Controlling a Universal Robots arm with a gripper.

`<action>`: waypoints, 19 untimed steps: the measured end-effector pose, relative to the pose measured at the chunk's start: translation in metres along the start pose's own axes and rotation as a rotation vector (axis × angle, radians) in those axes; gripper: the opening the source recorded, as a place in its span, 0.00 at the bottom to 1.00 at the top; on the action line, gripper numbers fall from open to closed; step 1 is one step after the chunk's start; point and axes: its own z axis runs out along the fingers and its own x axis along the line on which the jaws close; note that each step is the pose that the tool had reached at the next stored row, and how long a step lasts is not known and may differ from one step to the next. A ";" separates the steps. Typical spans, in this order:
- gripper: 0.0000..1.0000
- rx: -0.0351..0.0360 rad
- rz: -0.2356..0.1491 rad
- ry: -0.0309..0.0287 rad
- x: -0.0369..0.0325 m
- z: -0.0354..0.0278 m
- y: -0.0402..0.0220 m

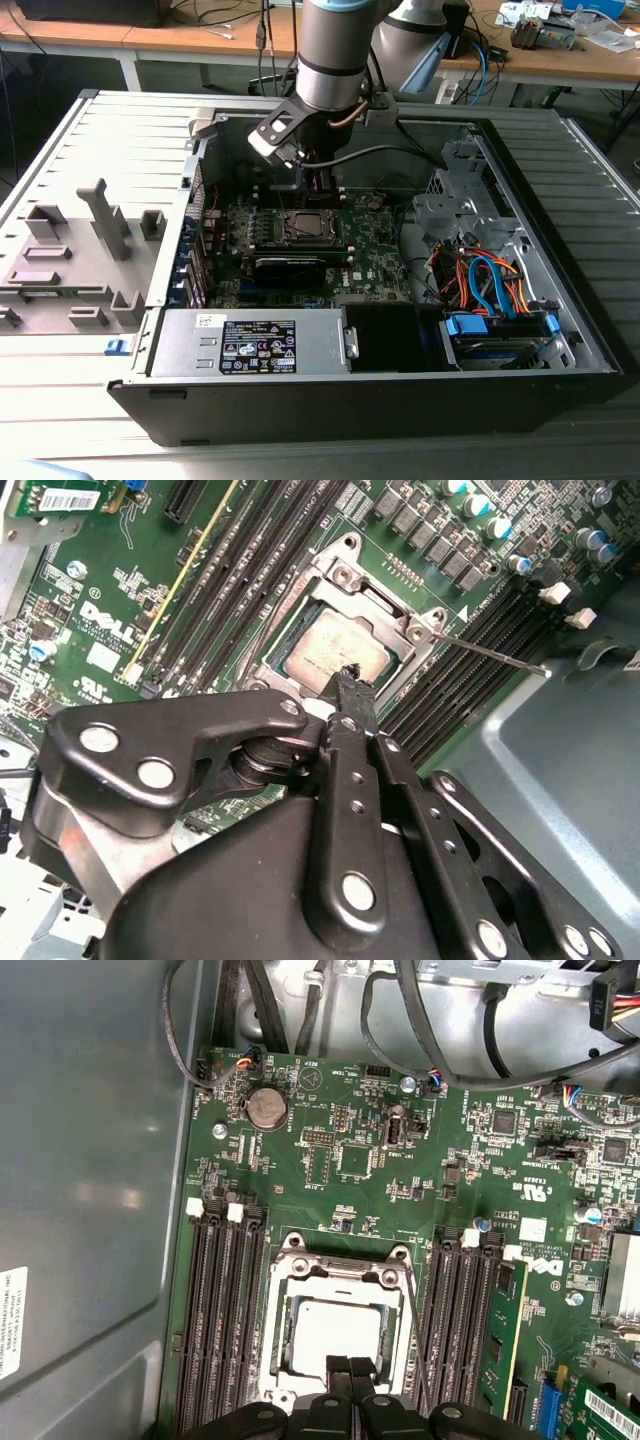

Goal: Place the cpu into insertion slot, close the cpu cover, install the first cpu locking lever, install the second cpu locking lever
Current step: 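Install the first cpu locking lever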

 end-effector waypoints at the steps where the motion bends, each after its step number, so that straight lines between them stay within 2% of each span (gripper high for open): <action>1: 0.11 0.0003 -0.005 -0.0022 0.0000 0.0000 0.0000; 14: 0.11 0.0013 -0.066 -0.0086 0.0000 0.0001 0.0000; 19: 0.11 0.0021 -0.095 -0.0139 0.0000 0.0002 0.0000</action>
